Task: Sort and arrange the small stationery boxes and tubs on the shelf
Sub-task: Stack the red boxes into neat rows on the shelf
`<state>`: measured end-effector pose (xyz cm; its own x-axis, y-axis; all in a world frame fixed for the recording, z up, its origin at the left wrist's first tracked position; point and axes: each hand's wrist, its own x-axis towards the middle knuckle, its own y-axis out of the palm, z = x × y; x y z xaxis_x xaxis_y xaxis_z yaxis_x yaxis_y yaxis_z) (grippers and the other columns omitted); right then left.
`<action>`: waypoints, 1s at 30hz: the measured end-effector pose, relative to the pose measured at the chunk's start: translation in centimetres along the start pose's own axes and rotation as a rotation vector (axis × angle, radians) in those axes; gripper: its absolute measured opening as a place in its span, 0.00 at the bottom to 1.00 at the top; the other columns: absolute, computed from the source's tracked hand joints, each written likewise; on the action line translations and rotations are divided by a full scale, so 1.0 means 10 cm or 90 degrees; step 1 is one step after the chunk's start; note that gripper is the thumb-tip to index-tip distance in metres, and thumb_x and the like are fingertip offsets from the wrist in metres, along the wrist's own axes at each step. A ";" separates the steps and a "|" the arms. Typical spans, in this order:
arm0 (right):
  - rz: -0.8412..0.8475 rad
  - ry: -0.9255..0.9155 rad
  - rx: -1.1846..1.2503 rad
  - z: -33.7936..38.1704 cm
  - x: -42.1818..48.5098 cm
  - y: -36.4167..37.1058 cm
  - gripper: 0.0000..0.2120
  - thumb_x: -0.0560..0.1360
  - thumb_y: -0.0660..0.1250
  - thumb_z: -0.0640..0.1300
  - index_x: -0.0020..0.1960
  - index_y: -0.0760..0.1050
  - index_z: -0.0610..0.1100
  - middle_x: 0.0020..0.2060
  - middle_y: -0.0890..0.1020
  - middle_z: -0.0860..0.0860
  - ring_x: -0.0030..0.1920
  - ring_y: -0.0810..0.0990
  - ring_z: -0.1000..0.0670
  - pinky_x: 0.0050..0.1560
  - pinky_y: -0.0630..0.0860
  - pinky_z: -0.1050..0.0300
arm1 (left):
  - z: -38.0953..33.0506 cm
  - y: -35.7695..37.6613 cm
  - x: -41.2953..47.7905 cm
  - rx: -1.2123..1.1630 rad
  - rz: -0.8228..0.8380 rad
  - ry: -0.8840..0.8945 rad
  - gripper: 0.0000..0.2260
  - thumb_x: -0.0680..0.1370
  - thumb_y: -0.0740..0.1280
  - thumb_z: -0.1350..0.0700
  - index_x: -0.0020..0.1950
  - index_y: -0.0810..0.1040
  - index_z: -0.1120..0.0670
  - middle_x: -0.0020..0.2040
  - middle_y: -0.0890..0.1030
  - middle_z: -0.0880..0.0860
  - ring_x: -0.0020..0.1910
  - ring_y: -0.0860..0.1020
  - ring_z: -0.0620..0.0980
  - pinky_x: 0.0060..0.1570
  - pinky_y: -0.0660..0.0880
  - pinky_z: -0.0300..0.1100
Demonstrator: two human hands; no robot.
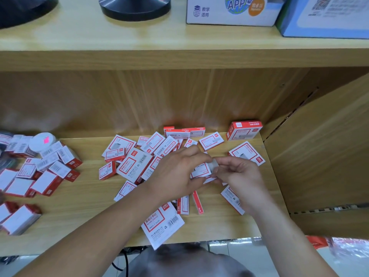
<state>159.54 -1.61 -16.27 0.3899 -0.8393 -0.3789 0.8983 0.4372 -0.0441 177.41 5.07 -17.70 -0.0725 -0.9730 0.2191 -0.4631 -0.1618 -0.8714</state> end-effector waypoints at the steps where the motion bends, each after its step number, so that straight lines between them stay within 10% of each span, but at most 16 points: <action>1: -0.002 -0.003 0.002 -0.01 0.00 0.00 0.11 0.76 0.68 0.28 0.52 0.84 0.40 0.42 0.87 0.43 0.43 0.86 0.45 0.46 0.84 0.53 | 0.01 0.00 0.01 0.000 0.005 0.003 0.19 0.73 0.72 0.46 0.63 0.79 0.43 0.52 0.75 0.43 0.49 0.77 0.47 0.39 0.64 0.38; 7: -0.045 -0.035 0.004 -0.02 -0.01 0.04 0.05 0.75 0.70 0.30 0.47 0.83 0.36 0.34 0.86 0.46 0.34 0.85 0.51 0.35 0.80 0.61 | 0.01 0.01 0.08 -0.004 0.059 0.027 0.17 0.73 0.71 0.48 0.62 0.77 0.43 0.51 0.74 0.43 0.49 0.76 0.49 0.38 0.65 0.41; 13: -0.036 -0.114 -0.120 -0.07 -0.02 0.06 0.09 0.79 0.68 0.36 0.45 0.86 0.44 0.38 0.87 0.47 0.43 0.86 0.42 0.49 0.83 0.43 | 0.03 0.07 0.09 -0.064 0.036 -0.021 0.21 0.72 0.73 0.48 0.64 0.77 0.46 0.55 0.80 0.43 0.54 0.79 0.48 0.50 0.76 0.44; 20: -0.095 -0.024 0.048 -0.06 -0.01 0.07 0.06 0.75 0.73 0.32 0.46 0.84 0.42 0.33 0.86 0.48 0.32 0.83 0.53 0.33 0.77 0.64 | 0.01 0.10 0.06 -0.057 0.003 -0.067 0.23 0.72 0.75 0.46 0.66 0.78 0.48 0.58 0.82 0.45 0.57 0.80 0.48 0.53 0.78 0.45; 30: -0.036 0.103 0.040 0.03 0.14 -0.06 0.07 0.73 0.74 0.33 0.50 0.84 0.40 0.37 0.86 0.41 0.35 0.82 0.46 0.37 0.79 0.54 | 0.03 0.12 0.05 -0.055 0.001 -0.033 0.19 0.73 0.75 0.49 0.63 0.81 0.47 0.56 0.82 0.43 0.55 0.80 0.46 0.50 0.78 0.46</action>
<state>159.56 -3.13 -16.53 0.3047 -0.7966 -0.5221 0.9307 0.3654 -0.0144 177.08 4.37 -18.80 -0.0280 -0.9809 0.1922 -0.5380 -0.1473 -0.8300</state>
